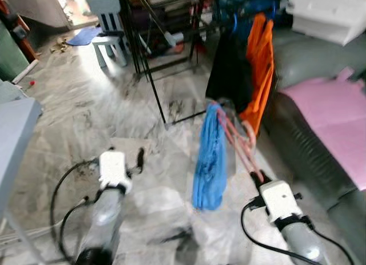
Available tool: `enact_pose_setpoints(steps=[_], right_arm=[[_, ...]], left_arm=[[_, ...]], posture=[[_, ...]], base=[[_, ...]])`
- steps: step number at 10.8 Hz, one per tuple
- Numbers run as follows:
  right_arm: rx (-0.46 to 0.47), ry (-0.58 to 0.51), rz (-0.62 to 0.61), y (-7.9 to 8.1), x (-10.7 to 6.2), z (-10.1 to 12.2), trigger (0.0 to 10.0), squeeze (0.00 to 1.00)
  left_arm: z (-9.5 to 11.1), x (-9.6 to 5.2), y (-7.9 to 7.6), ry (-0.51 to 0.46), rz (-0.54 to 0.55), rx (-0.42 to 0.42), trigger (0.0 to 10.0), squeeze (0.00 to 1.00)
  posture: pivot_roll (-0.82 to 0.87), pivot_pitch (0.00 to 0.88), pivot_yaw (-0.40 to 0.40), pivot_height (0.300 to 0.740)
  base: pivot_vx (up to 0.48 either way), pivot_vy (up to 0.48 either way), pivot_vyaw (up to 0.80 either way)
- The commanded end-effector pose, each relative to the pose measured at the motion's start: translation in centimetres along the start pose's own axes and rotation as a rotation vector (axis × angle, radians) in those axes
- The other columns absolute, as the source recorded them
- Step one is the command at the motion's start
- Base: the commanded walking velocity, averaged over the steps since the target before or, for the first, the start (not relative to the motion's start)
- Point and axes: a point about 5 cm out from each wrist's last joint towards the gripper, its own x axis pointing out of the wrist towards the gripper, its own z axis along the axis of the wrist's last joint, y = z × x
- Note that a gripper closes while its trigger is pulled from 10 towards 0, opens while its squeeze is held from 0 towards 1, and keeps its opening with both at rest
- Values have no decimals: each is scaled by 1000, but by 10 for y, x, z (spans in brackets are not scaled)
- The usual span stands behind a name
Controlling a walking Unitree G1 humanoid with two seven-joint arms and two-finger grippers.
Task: Hang hanger
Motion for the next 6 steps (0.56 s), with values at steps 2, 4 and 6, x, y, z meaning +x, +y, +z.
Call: enact_pose_setpoints(steps=[2, 4, 6], right_arm=[[36, -47, 29, 7, 8, 7, 0, 0], [44, -65, 42, 10, 9, 10, 0, 0], [60, -79, 67, 12, 15, 12, 0, 0]], left_arm=[[-18, -45, 15, 72, 23, 32, 10000, 0], [-28, -60, 11, 125, 24, 41, 10000, 0], [-27, -55, 14, 137, 41, 38, 10000, 0]], posture=[[-98, 0, 46, 740], [-76, 0, 29, 740], [-55, 0, 19, 740]], base=[[0, 0, 0], [0, 0, 0], [0, 0, 0]])
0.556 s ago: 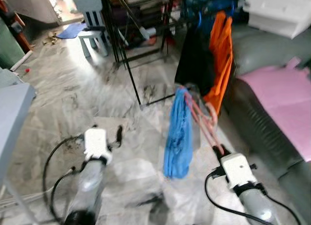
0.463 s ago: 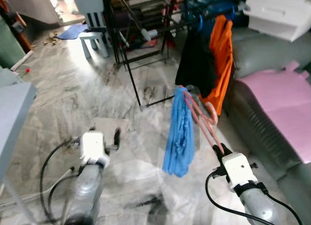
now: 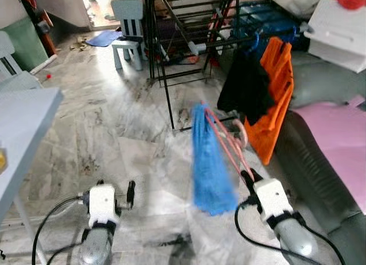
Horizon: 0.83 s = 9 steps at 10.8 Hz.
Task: Hang hanger
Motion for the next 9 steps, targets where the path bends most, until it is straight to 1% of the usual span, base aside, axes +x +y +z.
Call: enact_pose_setpoints(steps=[1, 2, 3, 4, 5, 6, 7, 8, 9], right_arm=[[37, -44, 30, 2, 6, 7, 0, 0], [74, -50, 109, 9, 6, 11, 0, 0], [95, -78, 304, 25, 0, 22, 0, 0], [114, -90, 410, 29, -3, 29, 0, 0], [141, -115, 483, 27, -6, 41, 0, 0], [158, -135, 539, 24, -8, 53, 0, 0], [166, -152, 543, 21, -8, 63, 0, 0], [189, -162, 579, 24, -9, 72, 0, 0], [209, -157, 610, 26, -11, 75, 0, 0]], left_arm=[[2, 5, 4, -1, 0, 17, 10000, 0], [7, 14, 4, -10, 0, 33, 10000, 0], [14, 28, 0, -19, -23, 49, 10000, 0], [17, 37, -7, -18, -43, 53, 10000, 0], [19, 41, -13, -16, -59, 54, 10000, 0], [19, 44, -17, -15, -70, 56, 10000, 0], [18, 45, -19, -8, -74, 55, 10000, 0], [15, 47, -21, 2, -79, 54, 10000, 0], [15, 49, -22, 8, -82, 53, 10000, 0]], posture=[[-57, 0, 23, 740], [-58, 0, 31, 740], [-76, 0, 49, 740], [-95, 0, 59, 740], [-111, 0, 69, 740], [-120, 0, 72, 740], [-125, 0, 75, 740], [-129, 0, 76, 740], [-130, 0, 78, 740]], base=[[0, 0, 0], [0, 0, 0], [0, 0, 0], [0, 0, 0], [0, 0, 0], [0, 0, 0], [0, 0, 0], [0, 0, 0], [0, 0, 0]])
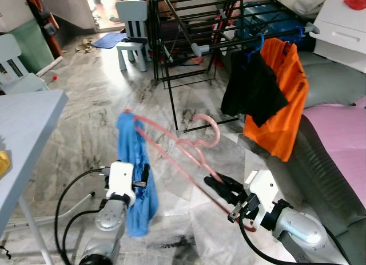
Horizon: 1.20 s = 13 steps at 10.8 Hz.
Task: Hang hanger
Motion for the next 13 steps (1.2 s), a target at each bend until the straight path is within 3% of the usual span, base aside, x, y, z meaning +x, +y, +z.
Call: enact_pose_setpoints(steps=[1, 2, 3, 7, 8, 9, 11, 12, 13], right_arm=[[-10, -50, 28, 2, 1, 14, 0, 0], [9, -31, 65, 1, -3, 18, 0, 0], [5, -11, 67, -2, -6, 18, 0, 0], [-5, 35, 68, -7, -15, 11, 0, 0], [-4, 40, 70, -7, -16, 10, 0, 0], [-11, 48, 81, -6, -16, 9, 0, 0], [-16, 54, 85, -7, -18, 9, 0, 0], [-20, 57, 86, -7, -18, 9, 0, 0], [-24, 61, 91, -7, -19, 9, 0, 0]], left_arm=[[3, 3, 2, -12, 4, -1, 10000, 0], [11, 9, 3, -51, 7, 15, 5608, 0], [16, 15, 7, -64, 11, -6, 0, 0], [12, 14, 21, -51, 24, 40, 0, 0], [8, 13, 16, -31, -31, 43, 4000, 0], [3, 11, 6, -13, -118, 56, 10000, 0], [-4, 4, -10, 8, -332, 75, 10000, 0], [-3, 5, -6, -3, -316, 75, 10000, 1000], [1, 7, 2, -21, -266, 89, 10000, 1000]], posture=[[-135, 0, 79, 740], [-144, 0, 81, 740], [-147, 0, 81, 740], [-156, 0, 89, 740], [-156, 0, 91, 740], [-160, 1, 94, 740], [-165, 2, 96, 740], [-169, 2, 97, 740], [-169, 1, 99, 740]], base=[[0, 0, 0], [0, 0, 0], [0, 0, 0], [0, 0, 0], [0, 0, 0], [0, 0, 0], [0, 0, 0], [0, 0, 0], [0, 0, 0]])
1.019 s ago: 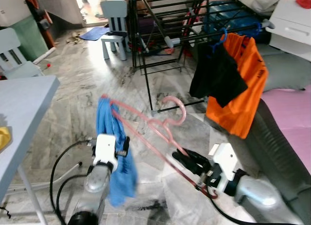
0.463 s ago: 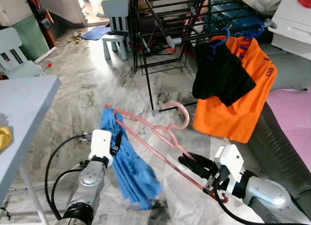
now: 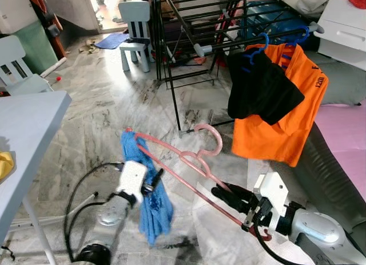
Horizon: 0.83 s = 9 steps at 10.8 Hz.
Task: Hang hanger
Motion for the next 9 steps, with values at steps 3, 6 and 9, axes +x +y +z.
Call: enact_pose_setpoints(steps=[3, 6, 9], right_arm=[[-37, -36, 26, 2, -3, 9, 0, 0], [-42, -30, 37, 3, -4, 10, 0, 0], [-76, -15, 14, -3, -7, 11, 0, 0]], left_arm=[[6, 2, 22, -2, 99, 53, 10000, 0], [3, 1, 20, 11, 60, 76, 10000, 0], [-3, 0, 11, 50, -62, 73, 7294, 0]], posture=[[-177, 0, 104, 740], [-182, 0, 107, 740], [-182, 0, 111, 740]], base=[[0, 0, 0], [0, 0, 0], [0, 0, 0]])
